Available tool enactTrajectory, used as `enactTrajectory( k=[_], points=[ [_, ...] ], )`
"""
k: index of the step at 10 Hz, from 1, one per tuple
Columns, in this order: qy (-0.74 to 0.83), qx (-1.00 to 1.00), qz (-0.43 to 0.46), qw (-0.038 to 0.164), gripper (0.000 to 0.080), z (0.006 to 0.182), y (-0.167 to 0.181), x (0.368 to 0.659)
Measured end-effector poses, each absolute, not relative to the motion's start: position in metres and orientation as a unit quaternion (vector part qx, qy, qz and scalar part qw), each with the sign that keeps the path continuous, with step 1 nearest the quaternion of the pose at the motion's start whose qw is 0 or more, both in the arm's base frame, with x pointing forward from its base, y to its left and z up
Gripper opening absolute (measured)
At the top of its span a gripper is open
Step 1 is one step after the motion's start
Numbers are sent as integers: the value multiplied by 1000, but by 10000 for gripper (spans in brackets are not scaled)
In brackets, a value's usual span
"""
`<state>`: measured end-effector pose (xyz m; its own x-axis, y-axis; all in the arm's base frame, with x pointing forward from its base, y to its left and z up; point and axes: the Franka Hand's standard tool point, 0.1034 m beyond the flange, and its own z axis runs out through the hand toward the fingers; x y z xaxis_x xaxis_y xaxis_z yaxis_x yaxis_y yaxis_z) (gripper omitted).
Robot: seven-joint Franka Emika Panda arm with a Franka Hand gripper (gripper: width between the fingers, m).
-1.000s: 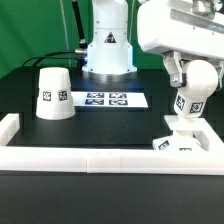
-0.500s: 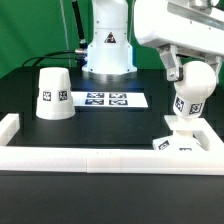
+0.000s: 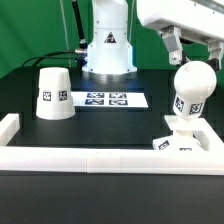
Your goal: Assemble lamp
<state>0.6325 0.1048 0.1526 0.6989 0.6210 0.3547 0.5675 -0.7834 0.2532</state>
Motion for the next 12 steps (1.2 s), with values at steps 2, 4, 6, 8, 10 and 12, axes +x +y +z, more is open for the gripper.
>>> enactTrajectory(
  k=[2,4,6,8,10,12],
  points=[
    [323,923,201,63,698,150,106,630],
    [311,940,119,71,698,148,113,623],
    [312,944,66,81,698,145,117,621],
    [311,946,-2,93,698,142,112,622],
    [311,945,-29,98,698,138,108,624],
    [310,945,-29,98,698,138,108,627]
  ],
)
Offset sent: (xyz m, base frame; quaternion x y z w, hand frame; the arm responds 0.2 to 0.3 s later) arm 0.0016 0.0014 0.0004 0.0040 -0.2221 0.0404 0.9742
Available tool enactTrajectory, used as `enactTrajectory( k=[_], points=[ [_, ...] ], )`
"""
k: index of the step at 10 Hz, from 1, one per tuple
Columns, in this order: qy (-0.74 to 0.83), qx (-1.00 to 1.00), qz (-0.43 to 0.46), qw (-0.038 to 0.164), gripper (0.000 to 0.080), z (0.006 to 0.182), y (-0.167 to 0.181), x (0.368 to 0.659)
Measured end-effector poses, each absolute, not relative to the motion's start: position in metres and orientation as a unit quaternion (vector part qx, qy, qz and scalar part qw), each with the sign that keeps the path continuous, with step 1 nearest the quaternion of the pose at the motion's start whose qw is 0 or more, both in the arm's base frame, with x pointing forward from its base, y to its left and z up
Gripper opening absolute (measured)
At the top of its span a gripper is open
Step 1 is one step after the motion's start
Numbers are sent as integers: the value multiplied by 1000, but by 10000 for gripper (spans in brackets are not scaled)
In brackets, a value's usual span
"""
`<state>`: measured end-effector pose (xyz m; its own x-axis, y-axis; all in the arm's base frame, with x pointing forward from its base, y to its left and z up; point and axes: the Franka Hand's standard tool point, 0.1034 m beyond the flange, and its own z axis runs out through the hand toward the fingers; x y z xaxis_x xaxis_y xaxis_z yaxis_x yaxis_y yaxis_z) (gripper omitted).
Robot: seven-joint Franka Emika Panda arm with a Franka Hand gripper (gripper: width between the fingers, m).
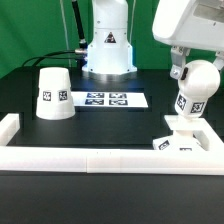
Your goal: Assemble lamp
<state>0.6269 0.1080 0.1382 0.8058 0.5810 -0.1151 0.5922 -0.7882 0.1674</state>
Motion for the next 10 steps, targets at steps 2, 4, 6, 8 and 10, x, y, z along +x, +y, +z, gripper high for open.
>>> enactTrajectory(
  k=[2,4,6,8,10],
  points=[
    [307,946,-25,100,698,142,106,641],
    [302,948,-23,100,698,138,112,642],
    [303,947,-25,100,698,132,112,641],
    [303,947,-26,99,698,130,110,639],
    [302,948,-24,98,570,127,109,637]
  ],
)
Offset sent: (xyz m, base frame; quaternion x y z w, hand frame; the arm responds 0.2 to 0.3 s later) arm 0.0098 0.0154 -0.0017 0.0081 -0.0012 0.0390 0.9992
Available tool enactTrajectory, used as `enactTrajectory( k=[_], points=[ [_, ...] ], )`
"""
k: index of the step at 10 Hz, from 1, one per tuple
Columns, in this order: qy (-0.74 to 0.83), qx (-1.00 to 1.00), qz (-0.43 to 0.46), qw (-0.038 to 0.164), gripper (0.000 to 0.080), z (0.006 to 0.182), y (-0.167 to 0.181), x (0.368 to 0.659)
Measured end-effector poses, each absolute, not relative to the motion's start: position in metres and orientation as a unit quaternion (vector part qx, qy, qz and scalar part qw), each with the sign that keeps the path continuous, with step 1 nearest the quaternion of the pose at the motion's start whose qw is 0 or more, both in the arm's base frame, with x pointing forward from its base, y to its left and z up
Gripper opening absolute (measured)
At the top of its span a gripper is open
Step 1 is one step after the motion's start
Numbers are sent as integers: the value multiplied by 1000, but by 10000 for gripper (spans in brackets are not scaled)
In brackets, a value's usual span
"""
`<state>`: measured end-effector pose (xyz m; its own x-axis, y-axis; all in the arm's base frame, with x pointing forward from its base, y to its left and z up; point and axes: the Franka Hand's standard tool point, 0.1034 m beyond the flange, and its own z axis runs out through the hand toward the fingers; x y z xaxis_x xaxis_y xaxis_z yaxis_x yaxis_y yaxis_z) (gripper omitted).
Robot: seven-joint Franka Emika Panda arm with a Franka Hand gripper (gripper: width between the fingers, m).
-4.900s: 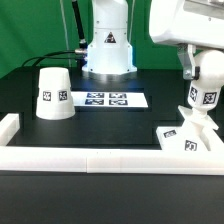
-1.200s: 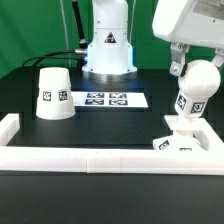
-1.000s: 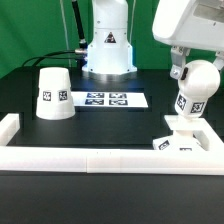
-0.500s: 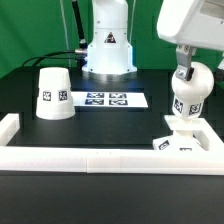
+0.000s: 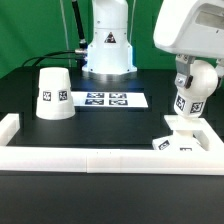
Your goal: Assemble lamp
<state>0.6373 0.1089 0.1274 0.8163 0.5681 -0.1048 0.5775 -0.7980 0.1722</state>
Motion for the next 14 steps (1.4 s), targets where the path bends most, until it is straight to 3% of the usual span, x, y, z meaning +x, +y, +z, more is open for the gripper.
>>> enactTrajectory(
  k=[5,6,10,14],
  points=[
    [314,944,-23,98,574,129,107,638],
    [318,943,-11,97,574,135,102,642],
    [327,938,78,80,576,130,101,630],
    [331,937,85,79,577,130,101,630]
  ],
)
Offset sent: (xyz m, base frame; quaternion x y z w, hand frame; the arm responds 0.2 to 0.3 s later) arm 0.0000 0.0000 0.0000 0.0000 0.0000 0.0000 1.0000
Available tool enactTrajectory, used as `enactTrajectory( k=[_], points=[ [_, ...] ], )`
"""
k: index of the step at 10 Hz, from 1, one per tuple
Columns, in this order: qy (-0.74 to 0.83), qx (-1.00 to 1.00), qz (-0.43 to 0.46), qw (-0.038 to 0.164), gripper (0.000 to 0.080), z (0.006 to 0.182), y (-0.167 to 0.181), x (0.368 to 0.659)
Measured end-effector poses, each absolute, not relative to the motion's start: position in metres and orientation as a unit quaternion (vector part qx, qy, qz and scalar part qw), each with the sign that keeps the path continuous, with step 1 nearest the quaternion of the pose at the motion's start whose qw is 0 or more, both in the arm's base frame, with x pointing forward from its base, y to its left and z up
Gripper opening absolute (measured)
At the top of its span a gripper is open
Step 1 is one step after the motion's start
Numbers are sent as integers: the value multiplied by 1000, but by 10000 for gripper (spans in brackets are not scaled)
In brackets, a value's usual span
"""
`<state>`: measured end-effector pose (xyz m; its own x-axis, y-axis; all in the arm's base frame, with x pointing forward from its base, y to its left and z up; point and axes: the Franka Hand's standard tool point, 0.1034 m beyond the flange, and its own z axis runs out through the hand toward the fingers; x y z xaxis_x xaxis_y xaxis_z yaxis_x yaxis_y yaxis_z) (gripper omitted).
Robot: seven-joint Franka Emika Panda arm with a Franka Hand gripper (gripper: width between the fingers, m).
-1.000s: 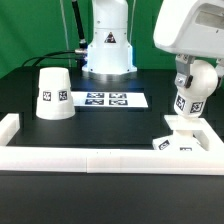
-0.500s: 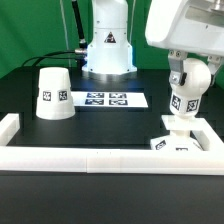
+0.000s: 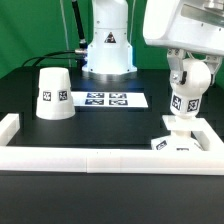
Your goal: Assemble lamp
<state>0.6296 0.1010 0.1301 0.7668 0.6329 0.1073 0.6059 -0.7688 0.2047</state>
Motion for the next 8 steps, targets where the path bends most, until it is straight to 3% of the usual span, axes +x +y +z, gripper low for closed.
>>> enactTrajectory(
  k=[4,8],
  points=[
    [309,944,87,77,577,130,101,630],
    [176,977,102,60,577,131,100,631]
  ],
)
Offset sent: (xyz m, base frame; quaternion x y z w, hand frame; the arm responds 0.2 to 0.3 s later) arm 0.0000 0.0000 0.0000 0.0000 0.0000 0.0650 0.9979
